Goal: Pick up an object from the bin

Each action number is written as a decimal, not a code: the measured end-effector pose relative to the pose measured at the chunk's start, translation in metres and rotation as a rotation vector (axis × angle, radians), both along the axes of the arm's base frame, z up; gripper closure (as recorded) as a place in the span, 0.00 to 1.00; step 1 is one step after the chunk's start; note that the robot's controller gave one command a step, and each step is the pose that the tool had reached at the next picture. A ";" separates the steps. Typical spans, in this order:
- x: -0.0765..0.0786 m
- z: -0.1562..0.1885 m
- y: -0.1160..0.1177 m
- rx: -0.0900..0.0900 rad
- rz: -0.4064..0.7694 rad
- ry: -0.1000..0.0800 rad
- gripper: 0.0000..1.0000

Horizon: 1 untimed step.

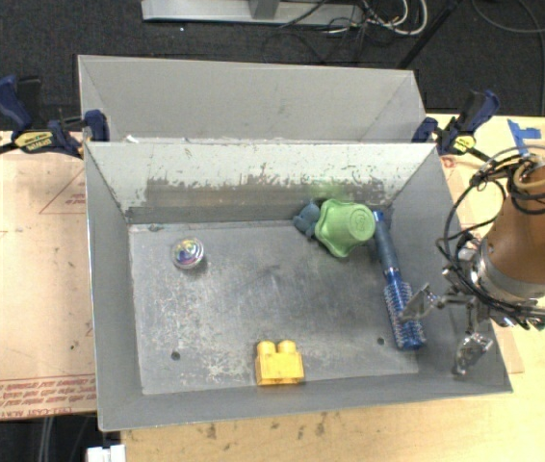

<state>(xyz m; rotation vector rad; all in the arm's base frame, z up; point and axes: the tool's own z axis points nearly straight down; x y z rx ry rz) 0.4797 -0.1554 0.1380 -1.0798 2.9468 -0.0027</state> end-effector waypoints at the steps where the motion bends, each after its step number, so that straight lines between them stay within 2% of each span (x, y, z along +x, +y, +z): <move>1: 0.045 -0.053 0.021 0.014 0.131 0.008 0.00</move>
Offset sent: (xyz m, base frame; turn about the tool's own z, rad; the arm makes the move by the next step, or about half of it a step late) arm 0.0439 0.0122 -0.0512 -0.1323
